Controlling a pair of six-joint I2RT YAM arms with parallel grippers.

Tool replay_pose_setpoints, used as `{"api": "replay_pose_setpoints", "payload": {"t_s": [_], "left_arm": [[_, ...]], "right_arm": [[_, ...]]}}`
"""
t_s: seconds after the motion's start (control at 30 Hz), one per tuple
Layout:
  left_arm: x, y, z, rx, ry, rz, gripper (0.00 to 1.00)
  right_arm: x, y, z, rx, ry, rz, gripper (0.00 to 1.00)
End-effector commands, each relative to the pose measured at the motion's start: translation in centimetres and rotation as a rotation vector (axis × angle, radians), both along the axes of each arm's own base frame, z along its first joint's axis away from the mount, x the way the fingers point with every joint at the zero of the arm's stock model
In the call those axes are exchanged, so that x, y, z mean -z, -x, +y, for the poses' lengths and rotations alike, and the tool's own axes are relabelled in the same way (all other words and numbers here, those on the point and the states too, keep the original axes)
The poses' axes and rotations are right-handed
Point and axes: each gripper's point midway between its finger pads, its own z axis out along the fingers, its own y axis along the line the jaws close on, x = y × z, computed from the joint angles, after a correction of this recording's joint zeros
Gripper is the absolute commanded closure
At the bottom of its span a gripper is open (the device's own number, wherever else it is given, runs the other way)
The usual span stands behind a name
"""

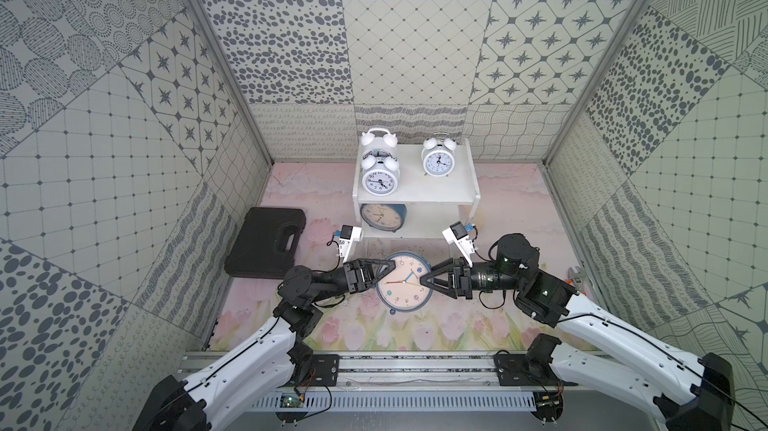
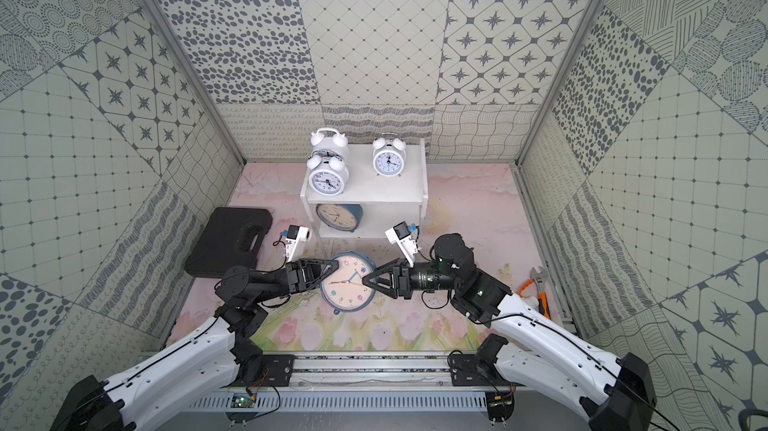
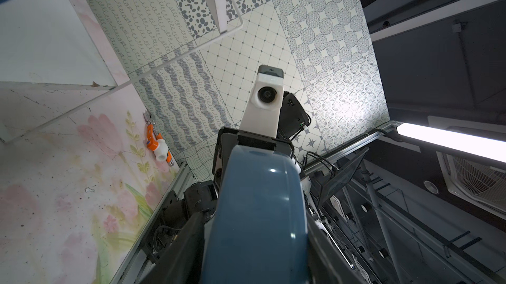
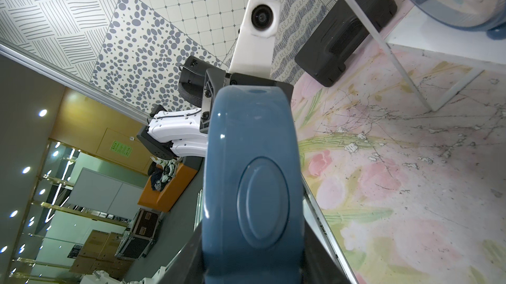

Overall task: Place the alarm clocks on the shelf by style
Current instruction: Place the alarm on the shelf.

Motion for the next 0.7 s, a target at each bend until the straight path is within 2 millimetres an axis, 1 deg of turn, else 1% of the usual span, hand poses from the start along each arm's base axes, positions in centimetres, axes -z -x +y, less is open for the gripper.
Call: {"api": "replay_pose_setpoints", "payload": {"t_s": [0.0,0.03,0.1,0.2,0.27,0.33,0.4,0.47,0.5,0.57,0.67], "left_arm": [[-1.3,-0.5,0.6,-0.059,0.034,-0.040,0.48],[-1.3,-0.6,0.7,-0.075,0.036,-0.041,0.48],[-1.1,-1.2,1.0,-0.112,0.038,-0.032,0.49],[-1.2,-2.0,1.6,-0.175,0.072,-0.006,0.46],[-1.5,-2.4,2.3,-0.218,0.120,0.006,0.47],[-1.9,-2.7,3.1,-0.258,0.173,0.000,0.51],[-2.3,-2.9,3.5,-0.281,0.195,0.000,0.56],[-2.4,-3.0,3.6,-0.291,0.200,-0.004,0.61],[-2.5,-3.0,3.6,-0.295,0.200,-0.006,0.64],[-2.3,-3.2,3.6,-0.303,0.192,-0.002,0.67],[-1.9,-3.6,3.8,-0.325,0.183,0.013,0.75]], "right_arm": [[-1.2,-1.4,-0.1,0.068,-0.020,-0.076,0.64],[-1.2,-1.6,-0.3,0.083,-0.017,-0.080,0.57],[-1.3,-2.0,-0.7,0.122,-0.014,-0.088,0.47],[-1.5,-2.7,-1.3,0.187,-0.019,-0.092,0.39],[-1.9,-2.9,-1.5,0.212,-0.034,-0.091,0.36],[-2.2,-3.0,-1.7,0.236,-0.050,-0.086,0.32],[-2.6,-3.0,-1.9,0.257,-0.072,-0.090,0.29],[-2.6,-3.0,-2.0,0.282,-0.076,-0.093,0.27],[-2.4,-3.0,-2.0,0.290,-0.074,-0.094,0.26],[-1.7,-3.3,-2.1,0.325,-0.052,-0.083,0.26],[-0.5,-3.6,-2.5,0.364,-0.029,-0.057,0.22]]}}
